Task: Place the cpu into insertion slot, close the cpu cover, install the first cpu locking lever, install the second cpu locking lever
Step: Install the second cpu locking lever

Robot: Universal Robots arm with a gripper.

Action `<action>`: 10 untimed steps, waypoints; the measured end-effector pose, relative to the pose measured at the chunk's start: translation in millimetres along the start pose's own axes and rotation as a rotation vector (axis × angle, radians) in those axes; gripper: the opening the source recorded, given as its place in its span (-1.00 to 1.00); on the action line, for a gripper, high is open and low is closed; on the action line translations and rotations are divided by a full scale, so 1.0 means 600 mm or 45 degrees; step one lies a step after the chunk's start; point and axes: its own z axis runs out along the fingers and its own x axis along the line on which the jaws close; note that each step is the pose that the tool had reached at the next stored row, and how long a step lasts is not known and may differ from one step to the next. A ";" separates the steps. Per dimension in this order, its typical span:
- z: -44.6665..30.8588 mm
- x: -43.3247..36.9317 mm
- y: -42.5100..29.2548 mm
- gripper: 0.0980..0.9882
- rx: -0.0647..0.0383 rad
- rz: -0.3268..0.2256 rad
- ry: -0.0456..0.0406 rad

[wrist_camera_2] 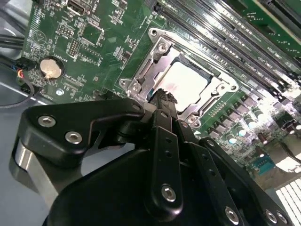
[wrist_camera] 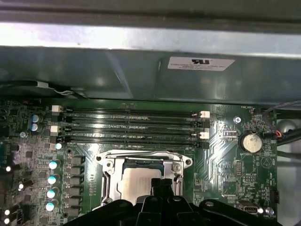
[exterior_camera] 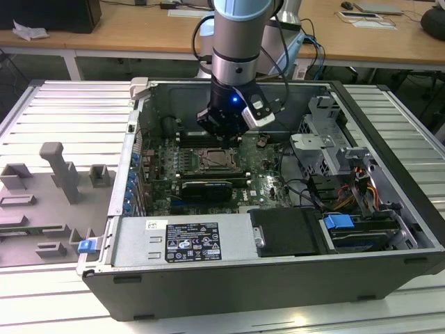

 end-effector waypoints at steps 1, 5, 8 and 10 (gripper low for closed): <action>0.000 0.000 -0.001 -0.98 0.000 0.000 0.000; -0.001 0.001 -0.016 -0.98 0.000 0.000 0.000; -0.003 0.001 -0.034 -0.98 0.000 0.000 0.000; -0.004 0.002 -0.050 -0.98 0.000 0.000 0.000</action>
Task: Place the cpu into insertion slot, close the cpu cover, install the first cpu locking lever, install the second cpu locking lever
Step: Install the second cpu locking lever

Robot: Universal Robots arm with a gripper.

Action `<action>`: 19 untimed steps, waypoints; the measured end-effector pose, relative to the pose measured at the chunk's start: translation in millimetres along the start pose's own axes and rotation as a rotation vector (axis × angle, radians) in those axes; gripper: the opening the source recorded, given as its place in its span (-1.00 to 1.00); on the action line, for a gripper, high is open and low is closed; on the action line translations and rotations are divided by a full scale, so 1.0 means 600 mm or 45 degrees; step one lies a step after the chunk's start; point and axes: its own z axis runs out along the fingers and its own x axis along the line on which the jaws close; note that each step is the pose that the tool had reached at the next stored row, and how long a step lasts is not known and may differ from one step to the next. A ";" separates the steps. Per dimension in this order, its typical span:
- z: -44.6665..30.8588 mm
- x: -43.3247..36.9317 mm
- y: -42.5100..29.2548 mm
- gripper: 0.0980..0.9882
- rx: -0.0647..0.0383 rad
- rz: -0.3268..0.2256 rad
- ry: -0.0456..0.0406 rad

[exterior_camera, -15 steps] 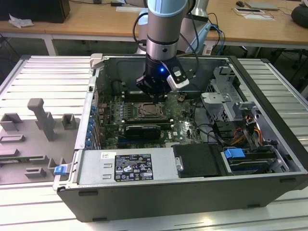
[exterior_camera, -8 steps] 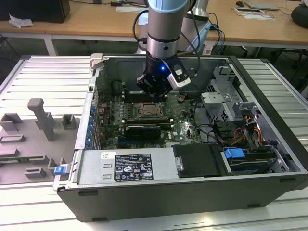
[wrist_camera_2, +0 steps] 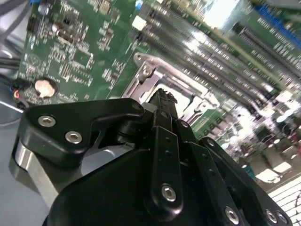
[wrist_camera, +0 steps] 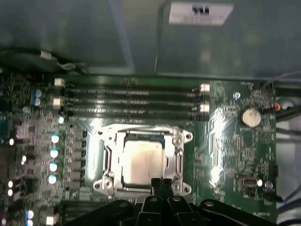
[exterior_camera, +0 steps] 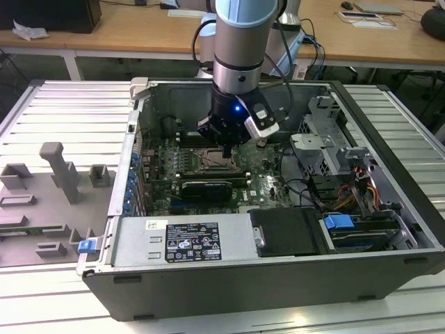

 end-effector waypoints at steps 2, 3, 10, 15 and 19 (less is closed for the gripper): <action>0.000 0.000 -0.009 -0.98 0.000 0.000 0.000; 0.000 0.000 -0.013 -0.98 0.000 0.000 0.001; 0.001 0.019 -0.029 -0.98 -0.006 0.000 0.001; 0.012 0.050 -0.030 -0.98 -0.006 0.000 0.001; 0.024 0.061 -0.037 -0.98 -0.039 -0.001 0.000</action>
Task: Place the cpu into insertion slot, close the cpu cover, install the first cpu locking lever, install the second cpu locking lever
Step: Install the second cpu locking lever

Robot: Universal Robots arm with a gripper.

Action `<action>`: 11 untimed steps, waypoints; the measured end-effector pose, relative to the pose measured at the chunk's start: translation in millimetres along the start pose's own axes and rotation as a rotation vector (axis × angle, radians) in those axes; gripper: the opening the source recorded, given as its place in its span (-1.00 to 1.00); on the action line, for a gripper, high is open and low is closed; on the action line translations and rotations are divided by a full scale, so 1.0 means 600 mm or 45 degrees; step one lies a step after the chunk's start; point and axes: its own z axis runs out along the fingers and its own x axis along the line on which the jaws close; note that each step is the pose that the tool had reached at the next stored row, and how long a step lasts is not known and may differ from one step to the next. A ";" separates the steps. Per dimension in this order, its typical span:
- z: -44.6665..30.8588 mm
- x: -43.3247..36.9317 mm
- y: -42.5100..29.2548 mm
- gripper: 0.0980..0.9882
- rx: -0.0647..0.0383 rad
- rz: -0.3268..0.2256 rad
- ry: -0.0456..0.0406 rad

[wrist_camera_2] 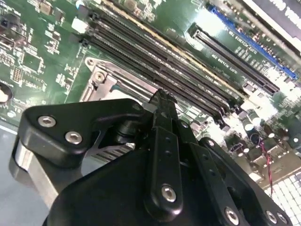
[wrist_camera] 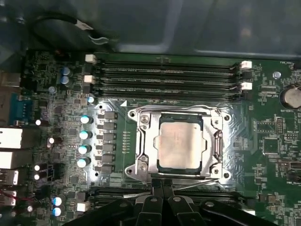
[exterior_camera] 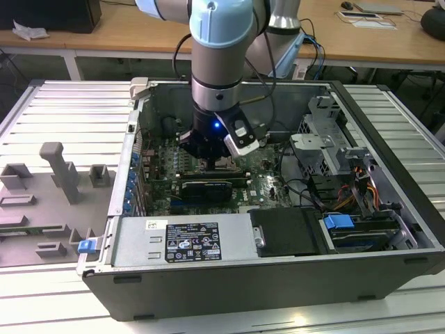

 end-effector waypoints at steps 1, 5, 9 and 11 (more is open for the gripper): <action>0.000 0.004 -0.003 -0.98 -0.012 0.001 0.000; -0.002 0.017 -0.018 -0.98 -0.063 0.001 -0.002; -0.003 0.027 -0.028 -0.98 -0.096 0.001 -0.003; -0.003 0.030 -0.034 -0.98 -0.114 0.001 -0.004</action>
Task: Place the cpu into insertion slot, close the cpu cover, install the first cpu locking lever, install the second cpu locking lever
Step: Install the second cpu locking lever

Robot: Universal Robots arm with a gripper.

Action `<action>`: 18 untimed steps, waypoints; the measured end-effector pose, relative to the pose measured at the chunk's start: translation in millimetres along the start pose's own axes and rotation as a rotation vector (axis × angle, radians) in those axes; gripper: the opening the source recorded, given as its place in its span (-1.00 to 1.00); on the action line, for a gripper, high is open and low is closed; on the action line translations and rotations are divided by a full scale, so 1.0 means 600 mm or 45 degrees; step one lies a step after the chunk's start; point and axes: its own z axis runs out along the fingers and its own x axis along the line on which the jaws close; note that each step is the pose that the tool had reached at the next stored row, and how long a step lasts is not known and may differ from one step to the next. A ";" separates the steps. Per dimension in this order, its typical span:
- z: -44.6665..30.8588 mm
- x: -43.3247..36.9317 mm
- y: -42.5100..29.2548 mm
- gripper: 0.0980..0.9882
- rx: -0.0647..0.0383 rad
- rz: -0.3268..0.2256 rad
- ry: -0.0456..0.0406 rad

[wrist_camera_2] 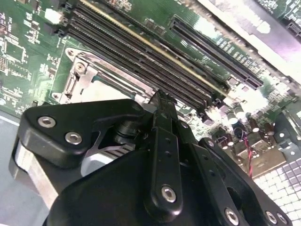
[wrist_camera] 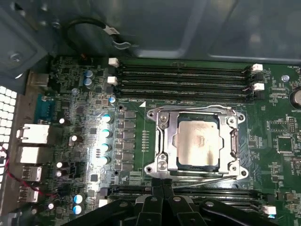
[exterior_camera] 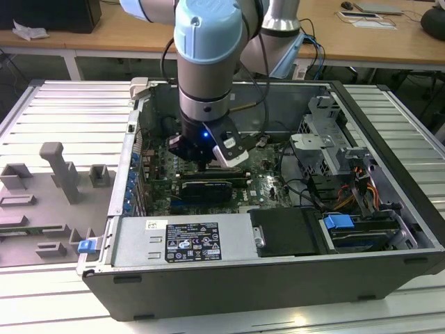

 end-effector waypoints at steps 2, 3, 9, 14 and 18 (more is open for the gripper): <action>0.003 0.000 -0.003 -0.98 -0.011 0.000 0.000; 0.005 0.000 -0.004 -0.98 -0.015 0.000 -0.001; 0.019 0.003 -0.007 -0.98 -0.041 0.000 -0.001; 0.024 0.008 -0.008 -0.98 -0.073 -0.001 -0.002; 0.031 0.011 -0.009 -0.98 -0.099 0.000 -0.003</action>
